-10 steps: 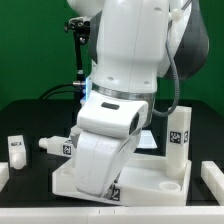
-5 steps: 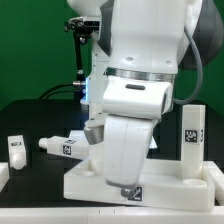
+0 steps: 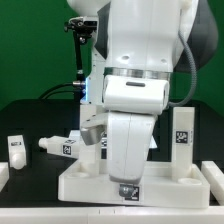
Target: Assemble desk
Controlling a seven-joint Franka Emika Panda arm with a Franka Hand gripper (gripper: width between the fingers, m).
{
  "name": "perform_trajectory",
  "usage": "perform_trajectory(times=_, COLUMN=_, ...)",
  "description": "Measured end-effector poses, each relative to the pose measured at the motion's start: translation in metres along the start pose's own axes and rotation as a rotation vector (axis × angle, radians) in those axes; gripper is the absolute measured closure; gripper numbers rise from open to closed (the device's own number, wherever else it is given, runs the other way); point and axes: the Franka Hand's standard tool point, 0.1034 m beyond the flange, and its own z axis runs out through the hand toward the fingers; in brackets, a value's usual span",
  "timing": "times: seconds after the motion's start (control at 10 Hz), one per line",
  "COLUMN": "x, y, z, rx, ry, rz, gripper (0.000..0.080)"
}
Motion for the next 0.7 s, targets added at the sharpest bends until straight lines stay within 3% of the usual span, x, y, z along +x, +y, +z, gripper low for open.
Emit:
perform_trajectory(times=0.2, x=-0.007, y=-0.007, z=0.006, rx=0.0, ry=-0.009, rz=-0.039, gripper=0.0742)
perform_trajectory(times=0.5, x=0.023, y=0.007, z=0.002, rx=-0.007, ry=-0.007, rz=-0.01, gripper=0.0742)
perform_trajectory(times=0.7, x=0.039, y=0.008, z=0.005, rx=0.019, ry=-0.009, rz=0.007, gripper=0.0742)
